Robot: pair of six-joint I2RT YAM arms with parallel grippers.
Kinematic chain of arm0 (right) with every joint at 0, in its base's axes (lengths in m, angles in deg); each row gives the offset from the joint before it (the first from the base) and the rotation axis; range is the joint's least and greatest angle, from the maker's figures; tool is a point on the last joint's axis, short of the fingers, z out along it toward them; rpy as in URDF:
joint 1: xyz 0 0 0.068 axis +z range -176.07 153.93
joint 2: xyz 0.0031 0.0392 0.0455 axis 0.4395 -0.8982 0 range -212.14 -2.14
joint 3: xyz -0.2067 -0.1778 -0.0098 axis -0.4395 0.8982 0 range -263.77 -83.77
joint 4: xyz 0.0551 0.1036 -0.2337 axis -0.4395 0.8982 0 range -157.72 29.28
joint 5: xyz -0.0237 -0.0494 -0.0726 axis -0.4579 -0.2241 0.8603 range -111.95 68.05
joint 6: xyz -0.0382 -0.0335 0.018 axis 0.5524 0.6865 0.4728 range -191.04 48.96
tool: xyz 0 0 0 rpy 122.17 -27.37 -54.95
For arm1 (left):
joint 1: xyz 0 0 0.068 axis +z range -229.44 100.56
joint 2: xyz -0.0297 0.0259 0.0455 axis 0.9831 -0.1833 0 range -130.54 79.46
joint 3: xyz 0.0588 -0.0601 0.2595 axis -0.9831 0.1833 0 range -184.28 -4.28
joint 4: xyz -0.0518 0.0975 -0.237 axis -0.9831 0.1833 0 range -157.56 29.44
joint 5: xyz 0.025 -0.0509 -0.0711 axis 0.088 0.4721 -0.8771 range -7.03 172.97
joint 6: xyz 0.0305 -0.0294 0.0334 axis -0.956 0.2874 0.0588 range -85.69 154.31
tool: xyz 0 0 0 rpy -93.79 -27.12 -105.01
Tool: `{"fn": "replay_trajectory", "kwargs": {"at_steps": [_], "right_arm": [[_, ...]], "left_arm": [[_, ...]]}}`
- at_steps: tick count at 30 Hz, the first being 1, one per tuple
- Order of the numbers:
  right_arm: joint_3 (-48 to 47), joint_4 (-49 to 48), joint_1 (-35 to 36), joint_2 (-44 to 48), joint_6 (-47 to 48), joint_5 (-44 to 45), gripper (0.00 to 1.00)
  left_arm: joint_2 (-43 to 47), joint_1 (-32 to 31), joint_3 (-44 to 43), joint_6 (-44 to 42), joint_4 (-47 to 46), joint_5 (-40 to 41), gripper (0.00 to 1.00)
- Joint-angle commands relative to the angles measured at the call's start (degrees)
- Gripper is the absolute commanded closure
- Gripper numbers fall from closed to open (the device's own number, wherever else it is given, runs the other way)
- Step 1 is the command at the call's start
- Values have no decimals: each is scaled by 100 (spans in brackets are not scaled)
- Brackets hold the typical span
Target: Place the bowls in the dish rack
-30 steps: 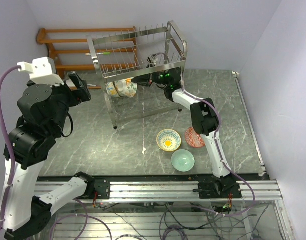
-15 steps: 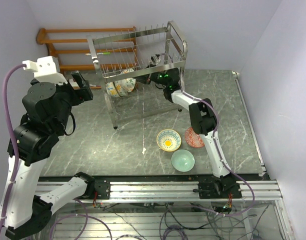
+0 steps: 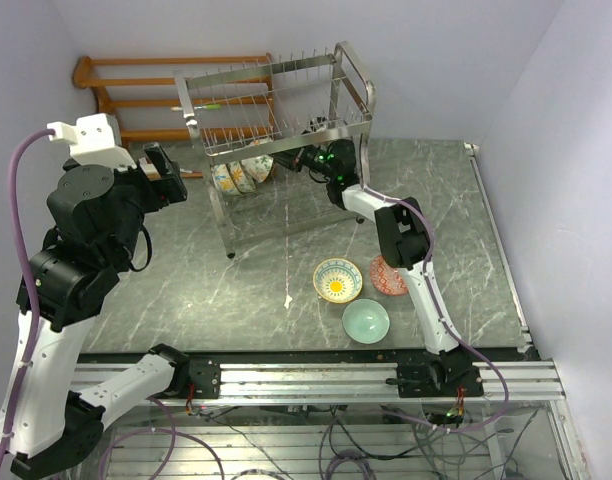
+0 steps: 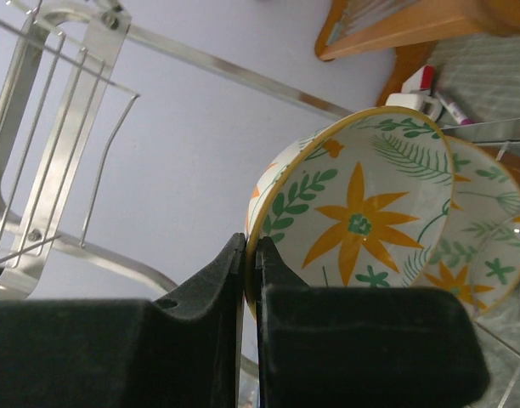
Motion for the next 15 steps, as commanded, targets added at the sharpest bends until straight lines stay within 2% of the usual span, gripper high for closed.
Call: {"fn": "replay_trajectory", "kwargs": {"at_steps": [1,15], "right_arm": [[-208,142,-212,-76,134,389,100],[-1196,325,-220,-888,-64,75,100]], "left_arm": [[17,44,38,64,-144,-17,2],[-99,40,89,36,-218,-73,2]]}}
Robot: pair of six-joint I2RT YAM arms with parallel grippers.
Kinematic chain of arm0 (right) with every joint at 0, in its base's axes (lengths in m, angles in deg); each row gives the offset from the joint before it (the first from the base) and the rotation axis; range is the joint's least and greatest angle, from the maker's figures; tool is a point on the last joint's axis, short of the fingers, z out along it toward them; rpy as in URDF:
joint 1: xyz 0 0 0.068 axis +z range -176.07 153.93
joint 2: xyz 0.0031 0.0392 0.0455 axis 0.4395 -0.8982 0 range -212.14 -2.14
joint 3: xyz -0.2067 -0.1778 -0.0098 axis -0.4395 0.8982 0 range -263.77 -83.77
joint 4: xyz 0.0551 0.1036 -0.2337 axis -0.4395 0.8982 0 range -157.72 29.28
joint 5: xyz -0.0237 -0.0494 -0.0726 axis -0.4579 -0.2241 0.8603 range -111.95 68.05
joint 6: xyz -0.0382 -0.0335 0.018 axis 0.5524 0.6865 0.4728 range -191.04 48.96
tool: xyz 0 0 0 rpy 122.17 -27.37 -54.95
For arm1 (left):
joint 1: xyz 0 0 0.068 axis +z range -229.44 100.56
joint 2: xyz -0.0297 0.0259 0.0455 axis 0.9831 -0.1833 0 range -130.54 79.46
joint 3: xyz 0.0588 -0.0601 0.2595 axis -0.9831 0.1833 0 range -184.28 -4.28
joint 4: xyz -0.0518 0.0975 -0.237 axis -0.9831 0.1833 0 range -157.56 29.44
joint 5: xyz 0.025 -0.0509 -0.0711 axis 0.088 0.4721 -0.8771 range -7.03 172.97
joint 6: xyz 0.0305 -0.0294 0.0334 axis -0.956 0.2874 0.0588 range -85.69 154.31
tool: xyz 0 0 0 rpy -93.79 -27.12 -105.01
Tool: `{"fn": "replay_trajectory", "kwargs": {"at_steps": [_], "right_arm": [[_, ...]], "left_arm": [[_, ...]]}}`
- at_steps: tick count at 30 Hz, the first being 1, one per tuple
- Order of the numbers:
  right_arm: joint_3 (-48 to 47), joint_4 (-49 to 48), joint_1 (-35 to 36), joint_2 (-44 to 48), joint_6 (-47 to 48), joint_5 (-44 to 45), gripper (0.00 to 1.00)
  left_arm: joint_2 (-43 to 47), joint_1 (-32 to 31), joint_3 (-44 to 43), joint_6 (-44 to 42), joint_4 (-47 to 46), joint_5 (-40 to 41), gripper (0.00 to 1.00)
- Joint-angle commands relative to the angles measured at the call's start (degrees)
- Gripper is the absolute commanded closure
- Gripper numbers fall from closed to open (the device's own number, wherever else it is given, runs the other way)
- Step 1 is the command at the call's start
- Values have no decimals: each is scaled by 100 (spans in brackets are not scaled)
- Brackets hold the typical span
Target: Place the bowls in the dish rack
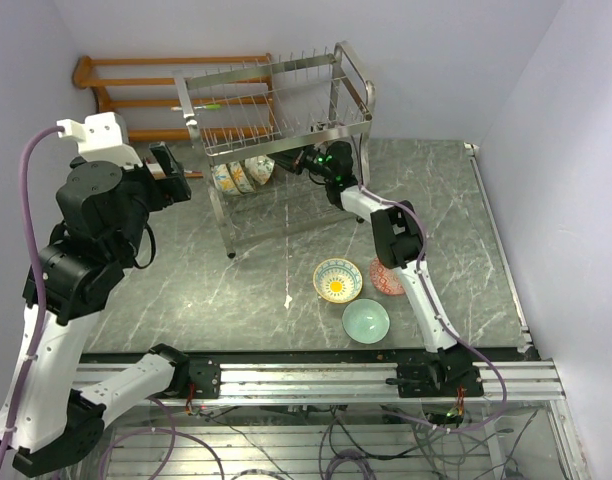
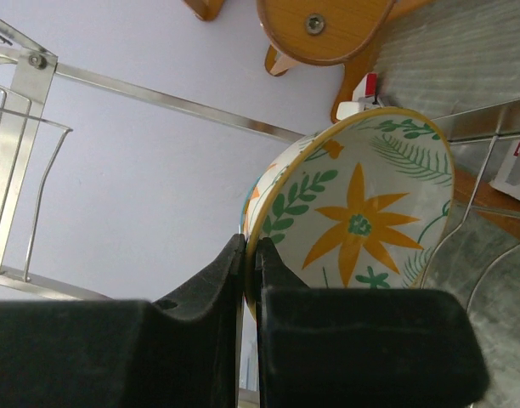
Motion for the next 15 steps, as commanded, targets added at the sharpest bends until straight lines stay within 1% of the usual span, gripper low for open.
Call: {"fn": "replay_trajectory", "kwargs": {"at_steps": [1,6,10,15], "right_arm": [[-351,-262,-122,-153,-148,-54,100],[-570,-319,-108,-381,-408,-177,100],[-558,58,-73,-362,-229,-284,100],[-350,207,-1,-308,-168,-433,100]], "left_arm": [[-32,40,29,17,-220,-48,2],[-25,40,75,-5,-235,-12,2],[-49,40,103,-23,-278,-20,2],[-20,40,171,-40,-345,-3,1]]}}
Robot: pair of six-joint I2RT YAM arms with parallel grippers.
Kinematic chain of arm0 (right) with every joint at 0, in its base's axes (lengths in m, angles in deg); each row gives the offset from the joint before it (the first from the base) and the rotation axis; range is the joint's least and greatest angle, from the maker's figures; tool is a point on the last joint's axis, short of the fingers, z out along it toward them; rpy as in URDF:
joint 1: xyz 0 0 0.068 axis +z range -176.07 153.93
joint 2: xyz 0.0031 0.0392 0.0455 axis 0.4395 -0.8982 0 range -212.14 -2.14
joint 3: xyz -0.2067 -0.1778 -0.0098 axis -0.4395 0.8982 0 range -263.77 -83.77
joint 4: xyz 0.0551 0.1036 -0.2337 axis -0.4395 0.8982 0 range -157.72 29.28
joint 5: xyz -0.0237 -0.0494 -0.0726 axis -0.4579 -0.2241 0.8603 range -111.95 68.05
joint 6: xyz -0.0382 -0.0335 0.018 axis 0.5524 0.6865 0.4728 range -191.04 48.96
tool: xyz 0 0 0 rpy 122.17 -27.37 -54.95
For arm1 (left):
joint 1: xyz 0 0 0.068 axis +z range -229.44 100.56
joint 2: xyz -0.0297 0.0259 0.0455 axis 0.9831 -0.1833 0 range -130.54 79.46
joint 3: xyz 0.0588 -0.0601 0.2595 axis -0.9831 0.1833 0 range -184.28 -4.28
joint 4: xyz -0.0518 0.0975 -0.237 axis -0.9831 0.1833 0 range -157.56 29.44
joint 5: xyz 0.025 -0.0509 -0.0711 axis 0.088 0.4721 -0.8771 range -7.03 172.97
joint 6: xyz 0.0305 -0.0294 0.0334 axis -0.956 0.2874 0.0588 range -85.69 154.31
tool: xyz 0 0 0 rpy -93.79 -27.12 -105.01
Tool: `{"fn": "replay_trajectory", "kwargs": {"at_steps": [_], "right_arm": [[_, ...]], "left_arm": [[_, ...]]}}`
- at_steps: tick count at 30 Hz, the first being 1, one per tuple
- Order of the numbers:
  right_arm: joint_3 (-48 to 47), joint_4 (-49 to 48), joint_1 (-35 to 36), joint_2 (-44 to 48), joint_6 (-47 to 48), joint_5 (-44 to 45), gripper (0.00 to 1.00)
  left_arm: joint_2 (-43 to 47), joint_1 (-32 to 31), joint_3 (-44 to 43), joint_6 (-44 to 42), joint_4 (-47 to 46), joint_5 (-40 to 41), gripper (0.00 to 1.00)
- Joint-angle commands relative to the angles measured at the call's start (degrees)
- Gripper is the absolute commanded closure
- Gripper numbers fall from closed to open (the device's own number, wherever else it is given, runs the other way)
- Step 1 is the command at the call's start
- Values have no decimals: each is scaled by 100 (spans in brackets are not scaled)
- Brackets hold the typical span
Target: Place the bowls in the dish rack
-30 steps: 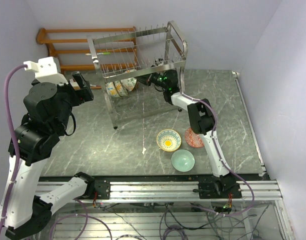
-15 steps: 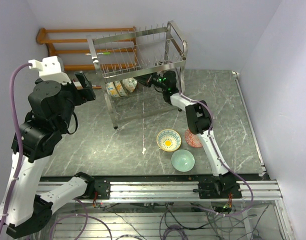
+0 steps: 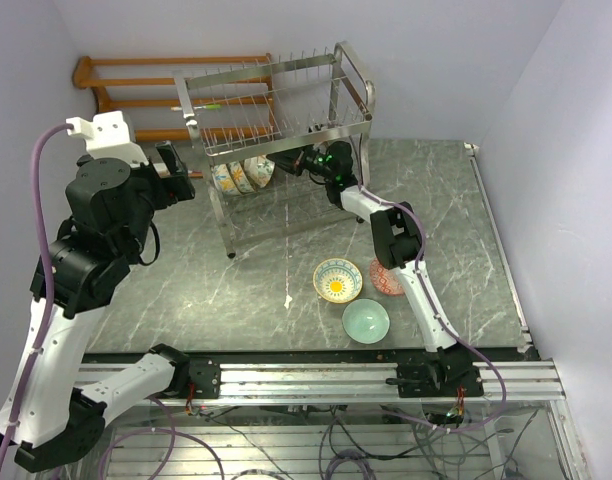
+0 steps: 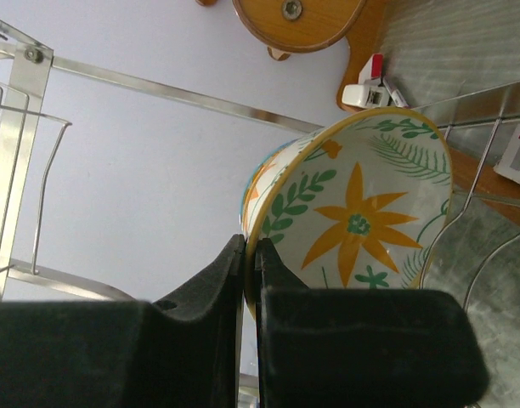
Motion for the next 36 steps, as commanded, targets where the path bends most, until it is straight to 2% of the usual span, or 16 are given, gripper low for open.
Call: {"fn": "replay_trajectory", "kwargs": {"at_steps": [1,5,7,12,16,20,26,36], "right_arm": [[49,174,38,-3,137,-186,100],[364,797,38,316,785,-70,100],[396,1156,38,418,1053,42,94],[200,1321,38,368,1079,119,77],[-45,1701,38,448,1448,181,64],[-79,1626,38,588,1596,171,50],[-82,1376,38,691,1486,14,46],[110,1424,38,1238,1890,59,30]], "left_arm": [[35,40,78,-40,-278,6,1],[77,40,105,-57,-268,32,1],[96,40,122,-56,-269,54,1],[132,42,118,-109,-253,70,1],[134,40,98,-158,-247,67,1],[146,40,93,-161,-236,40,1],[154,43,45,-216,-243,11,1],[188,40,7,-238,-260,-58,1]]}}
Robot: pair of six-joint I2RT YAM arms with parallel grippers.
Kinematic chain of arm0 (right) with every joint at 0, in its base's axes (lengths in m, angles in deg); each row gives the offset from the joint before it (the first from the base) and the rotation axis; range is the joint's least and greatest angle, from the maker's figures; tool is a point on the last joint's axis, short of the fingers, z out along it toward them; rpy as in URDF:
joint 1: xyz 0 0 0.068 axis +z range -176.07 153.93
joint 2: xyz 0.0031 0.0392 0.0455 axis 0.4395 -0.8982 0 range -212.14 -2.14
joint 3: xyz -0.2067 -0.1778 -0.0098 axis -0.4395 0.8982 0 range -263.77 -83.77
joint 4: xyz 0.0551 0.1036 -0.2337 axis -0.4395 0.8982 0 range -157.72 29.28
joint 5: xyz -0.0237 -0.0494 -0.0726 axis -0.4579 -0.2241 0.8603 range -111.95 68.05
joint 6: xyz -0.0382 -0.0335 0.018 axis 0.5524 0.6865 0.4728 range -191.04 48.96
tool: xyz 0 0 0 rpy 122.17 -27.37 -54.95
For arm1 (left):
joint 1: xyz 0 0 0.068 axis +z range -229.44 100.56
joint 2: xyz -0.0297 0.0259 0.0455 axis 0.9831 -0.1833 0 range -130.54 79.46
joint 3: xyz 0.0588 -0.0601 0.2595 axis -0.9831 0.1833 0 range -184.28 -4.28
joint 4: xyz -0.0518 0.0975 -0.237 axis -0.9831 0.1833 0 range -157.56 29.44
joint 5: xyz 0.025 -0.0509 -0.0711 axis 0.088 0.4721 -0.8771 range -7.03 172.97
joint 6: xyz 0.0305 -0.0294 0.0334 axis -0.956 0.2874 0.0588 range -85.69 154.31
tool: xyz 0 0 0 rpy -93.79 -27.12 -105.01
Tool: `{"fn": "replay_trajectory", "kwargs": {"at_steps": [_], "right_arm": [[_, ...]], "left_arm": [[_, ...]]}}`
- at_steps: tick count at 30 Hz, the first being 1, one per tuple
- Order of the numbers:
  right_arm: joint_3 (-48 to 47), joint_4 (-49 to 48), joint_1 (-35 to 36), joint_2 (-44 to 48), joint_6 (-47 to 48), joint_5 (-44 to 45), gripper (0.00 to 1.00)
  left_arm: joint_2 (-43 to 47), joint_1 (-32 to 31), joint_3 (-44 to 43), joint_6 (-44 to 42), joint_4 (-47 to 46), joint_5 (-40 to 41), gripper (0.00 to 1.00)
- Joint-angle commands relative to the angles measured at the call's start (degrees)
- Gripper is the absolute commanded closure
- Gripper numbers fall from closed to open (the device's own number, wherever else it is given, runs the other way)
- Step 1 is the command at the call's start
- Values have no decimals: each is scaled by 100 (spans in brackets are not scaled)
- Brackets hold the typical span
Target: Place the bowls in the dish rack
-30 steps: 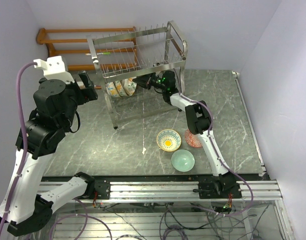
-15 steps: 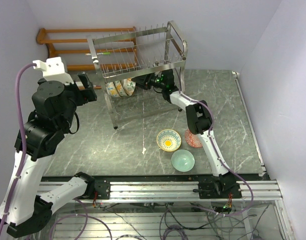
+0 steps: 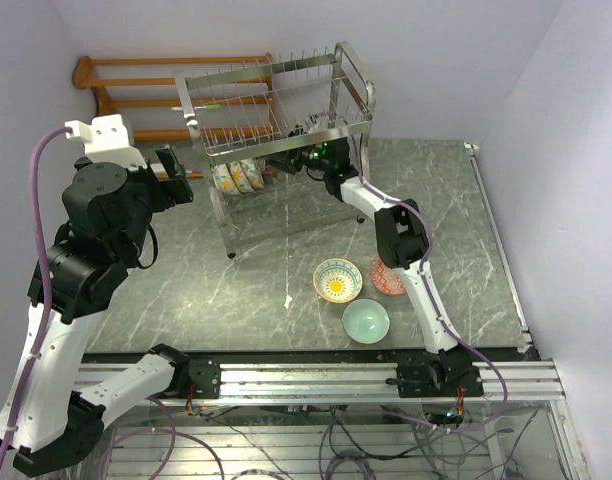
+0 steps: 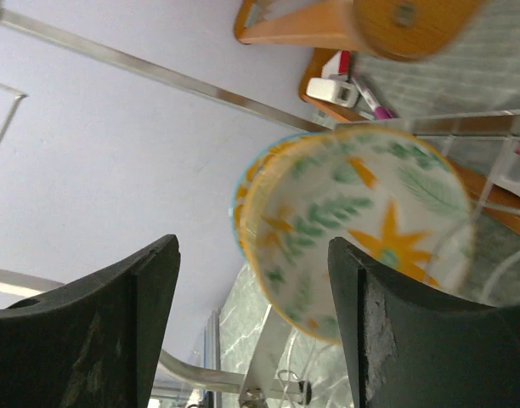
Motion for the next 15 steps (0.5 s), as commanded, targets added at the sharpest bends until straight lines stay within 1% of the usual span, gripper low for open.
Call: {"fn": "replay_trajectory", "kwargs": {"at_steps": [1,10,12,15], "right_arm": [[-9,-102,-69,634,232,35,27],[621,-444,-39,995,90,-5,27],[884,-565,-15,1174,53,-9,27],[1517,-738,55,1542,29,50,27]], "left_arm": [[74,43,-101,-90,-189,-52,1],[111,40,-91,-67,-188,-76,0],[111,40,-105,-75,-188,-55,0],[126,40,-126,-105,-190,-61,0]]}}
